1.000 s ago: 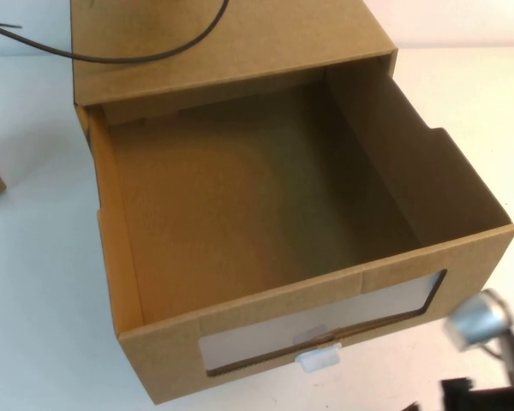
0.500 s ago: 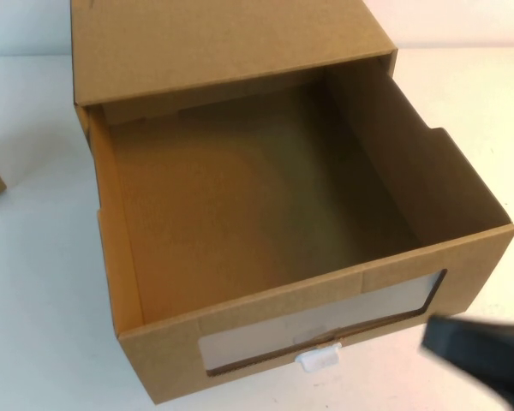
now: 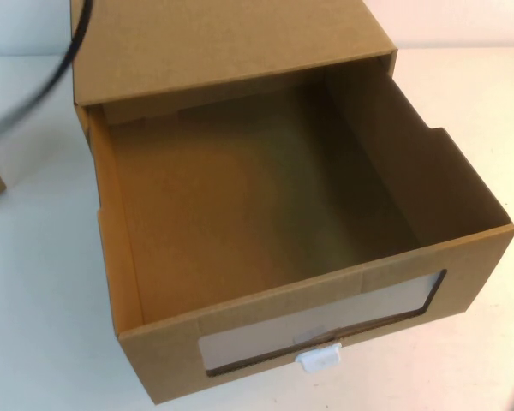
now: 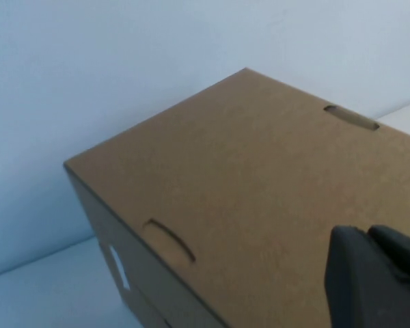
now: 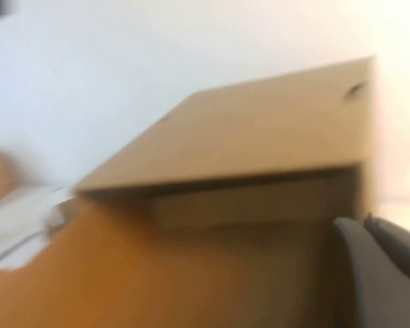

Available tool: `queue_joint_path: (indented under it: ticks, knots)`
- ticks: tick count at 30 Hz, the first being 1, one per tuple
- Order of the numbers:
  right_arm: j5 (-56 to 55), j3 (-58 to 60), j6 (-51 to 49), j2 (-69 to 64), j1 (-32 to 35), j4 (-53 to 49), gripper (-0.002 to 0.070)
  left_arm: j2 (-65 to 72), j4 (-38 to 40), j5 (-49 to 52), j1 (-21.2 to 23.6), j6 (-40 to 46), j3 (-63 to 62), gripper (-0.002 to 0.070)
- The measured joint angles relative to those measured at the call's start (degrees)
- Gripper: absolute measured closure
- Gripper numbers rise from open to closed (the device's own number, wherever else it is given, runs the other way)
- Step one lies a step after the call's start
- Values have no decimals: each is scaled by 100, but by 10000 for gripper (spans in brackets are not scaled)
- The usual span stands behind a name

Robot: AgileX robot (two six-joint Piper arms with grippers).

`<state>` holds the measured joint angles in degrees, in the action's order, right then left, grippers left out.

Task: Open the shoe box
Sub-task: 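Pull the top drawer of the cardboard box fully open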

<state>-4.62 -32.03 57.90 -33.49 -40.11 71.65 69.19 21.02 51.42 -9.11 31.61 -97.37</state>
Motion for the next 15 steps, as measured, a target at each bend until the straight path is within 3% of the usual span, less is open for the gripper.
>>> queue_joint_path:
  ticks: [3, 6, 9, 12, 15]
  knots:
    - [-585, -11, 994, 0, 0, 767, 694, -1039, -102, -660, 0, -157, 1477, 680]
    - [-1524, -129, 2852, 0, 0, 2117, 694, -2030, -102, -1217, 0, -233, 2791, 680]
    - [-2935, -381, 4568, -37, 0, 2786, 694, -2741, -91, -1396, 0, -404, 3872, 680]
    - [-3836, -638, 5378, -94, 0, 2877, 694, -3273, -91, -1433, 0, -562, 4564, 680]
    - [-3934, -850, 5731, -107, 0, 2877, 694, -3740, -91, -1433, 0, -625, 5135, 680]
